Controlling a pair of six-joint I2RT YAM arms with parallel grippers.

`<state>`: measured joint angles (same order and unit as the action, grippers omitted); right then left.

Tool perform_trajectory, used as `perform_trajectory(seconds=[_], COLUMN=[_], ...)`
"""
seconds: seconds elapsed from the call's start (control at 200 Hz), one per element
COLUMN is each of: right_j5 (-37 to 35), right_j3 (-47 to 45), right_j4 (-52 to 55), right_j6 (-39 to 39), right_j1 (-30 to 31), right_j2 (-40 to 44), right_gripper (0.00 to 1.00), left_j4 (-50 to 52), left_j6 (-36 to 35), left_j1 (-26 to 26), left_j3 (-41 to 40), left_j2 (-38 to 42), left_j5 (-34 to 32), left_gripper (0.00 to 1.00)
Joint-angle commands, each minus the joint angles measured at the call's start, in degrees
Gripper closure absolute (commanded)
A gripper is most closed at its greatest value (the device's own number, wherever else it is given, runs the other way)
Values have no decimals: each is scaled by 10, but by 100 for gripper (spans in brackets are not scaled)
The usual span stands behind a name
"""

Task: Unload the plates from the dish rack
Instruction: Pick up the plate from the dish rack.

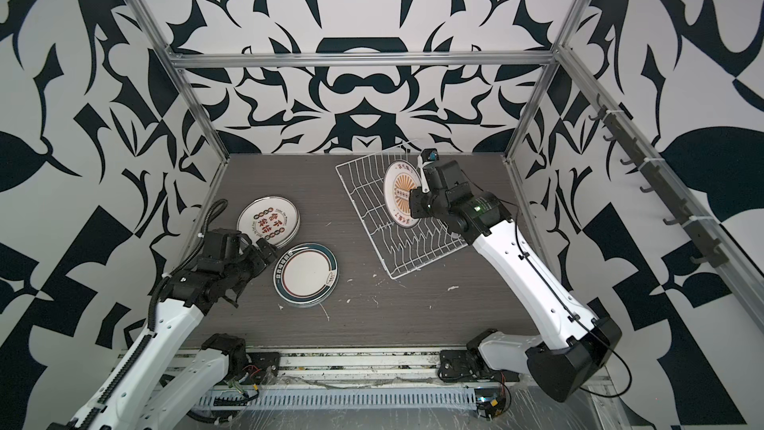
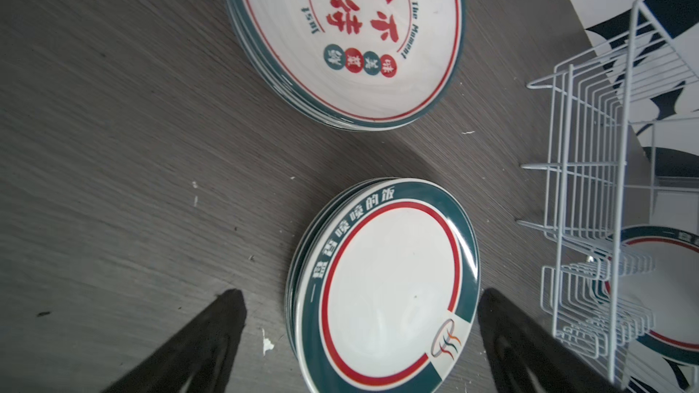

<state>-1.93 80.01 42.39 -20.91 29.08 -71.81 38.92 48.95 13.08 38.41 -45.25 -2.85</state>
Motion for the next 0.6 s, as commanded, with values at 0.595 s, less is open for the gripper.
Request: perform_trajectory(seconds=[0.595], right_j5=[322], right_j3=[-182], right_j4=[-334], right_j6=[-358], right_j1=[49], right_j2=[-29], right_gripper=[100], left_j4=[-166], left_j6=[19], left_j1=[-2], left_j3=[1], left_j2=[-12], left_j5=[219], left_gripper=[1])
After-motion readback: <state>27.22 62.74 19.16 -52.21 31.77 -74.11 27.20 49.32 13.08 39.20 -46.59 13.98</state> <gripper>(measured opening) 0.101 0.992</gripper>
